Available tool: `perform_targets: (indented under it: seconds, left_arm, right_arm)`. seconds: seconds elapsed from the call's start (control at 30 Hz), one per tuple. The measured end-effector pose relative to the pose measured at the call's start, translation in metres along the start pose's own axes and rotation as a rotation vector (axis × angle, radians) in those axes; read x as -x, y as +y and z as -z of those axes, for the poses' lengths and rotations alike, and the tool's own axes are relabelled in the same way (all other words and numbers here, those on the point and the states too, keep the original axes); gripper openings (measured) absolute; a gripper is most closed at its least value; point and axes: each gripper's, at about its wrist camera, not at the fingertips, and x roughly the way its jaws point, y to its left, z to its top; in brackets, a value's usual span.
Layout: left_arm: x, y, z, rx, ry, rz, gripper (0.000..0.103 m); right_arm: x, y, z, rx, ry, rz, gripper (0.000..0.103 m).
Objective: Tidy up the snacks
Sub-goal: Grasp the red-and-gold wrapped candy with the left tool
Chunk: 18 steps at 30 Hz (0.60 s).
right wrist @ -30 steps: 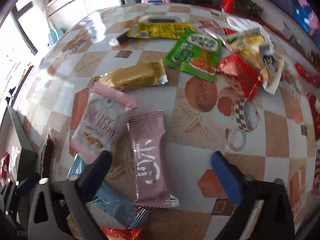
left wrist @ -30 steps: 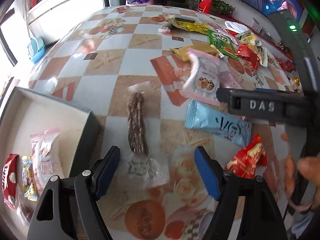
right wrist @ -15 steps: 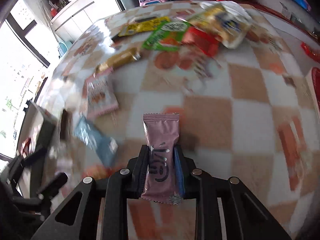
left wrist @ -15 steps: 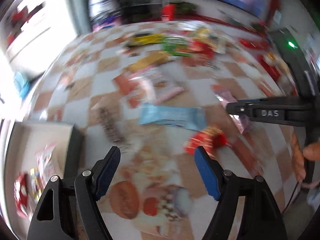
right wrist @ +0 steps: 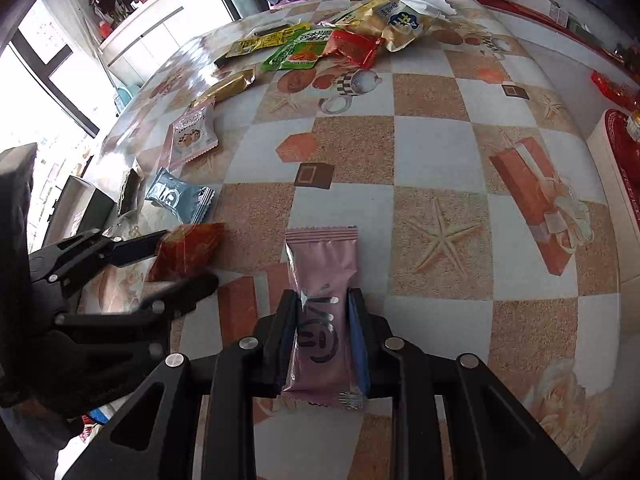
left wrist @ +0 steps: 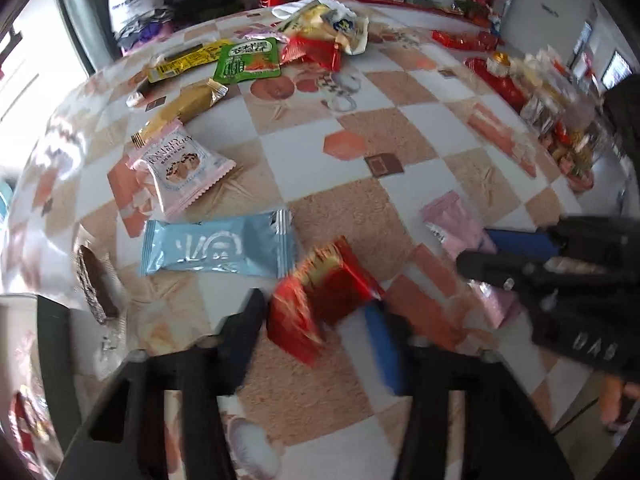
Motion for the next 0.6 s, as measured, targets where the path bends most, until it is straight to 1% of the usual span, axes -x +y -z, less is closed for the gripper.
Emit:
perform_targets:
  seconds: [0.03, 0.1, 0.13, 0.17, 0.2, 0.23, 0.27, 0.37, 0.43, 0.47, 0.53, 0.57, 0.6]
  left_arm:
    - [0.0, 0.0, 0.0, 0.009, 0.002, -0.006, 0.045]
    - [0.002, 0.0, 0.003, 0.019, -0.004, -0.016, 0.04]
    - [0.004, 0.001, 0.006, 0.024, -0.006, -0.023, 0.04]
    - [0.006, 0.001, 0.01, 0.032, -0.008, -0.028, 0.04]
    - [0.009, 0.002, 0.016, 0.04, -0.013, -0.031, 0.04]
    - [0.012, 0.003, 0.023, 0.044, -0.018, -0.034, 0.04]
    - [0.015, 0.004, 0.03, 0.049, -0.024, -0.041, 0.04]
    - [0.024, 0.01, 0.053, 0.081, -0.042, -0.05, 0.04]
    - [0.032, 0.015, 0.07, 0.104, -0.056, -0.069, 0.04]
    - [0.034, 0.018, 0.076, 0.118, -0.06, -0.072, 0.04]
    - [0.039, 0.025, 0.085, 0.15, -0.067, -0.07, 0.04]
    - [0.04, 0.027, 0.088, 0.161, -0.07, -0.069, 0.04]
    - [0.041, 0.03, 0.089, 0.173, -0.072, -0.067, 0.04]
  right_arm:
    - [0.0, 0.001, 0.0, 0.01, 0.002, 0.005, 0.027]
    - [-0.001, 0.005, 0.0, 0.025, 0.007, 0.015, 0.028]
    - [-0.004, 0.008, -0.002, 0.031, 0.009, 0.015, 0.03]
    - [-0.004, 0.01, -0.002, 0.036, 0.01, 0.01, 0.036]
    - [-0.004, 0.014, -0.001, 0.048, 0.012, 0.006, 0.054]
    - [-0.006, 0.018, 0.0, 0.061, 0.021, 0.026, 0.067]
    - [-0.008, 0.023, 0.004, 0.085, 0.025, 0.066, 0.079]
    - [-0.014, 0.037, 0.013, 0.161, 0.01, 0.148, 0.079]
    - [-0.014, 0.041, 0.018, 0.173, -0.002, 0.165, 0.079]
    - [-0.013, 0.043, 0.019, 0.172, -0.004, 0.168, 0.076]
    - [-0.009, 0.045, 0.02, 0.169, -0.013, 0.165, 0.059]
    - [-0.008, 0.046, 0.02, 0.164, -0.012, 0.165, 0.036]
    - [-0.006, 0.046, 0.02, 0.149, -0.007, 0.15, 0.027]
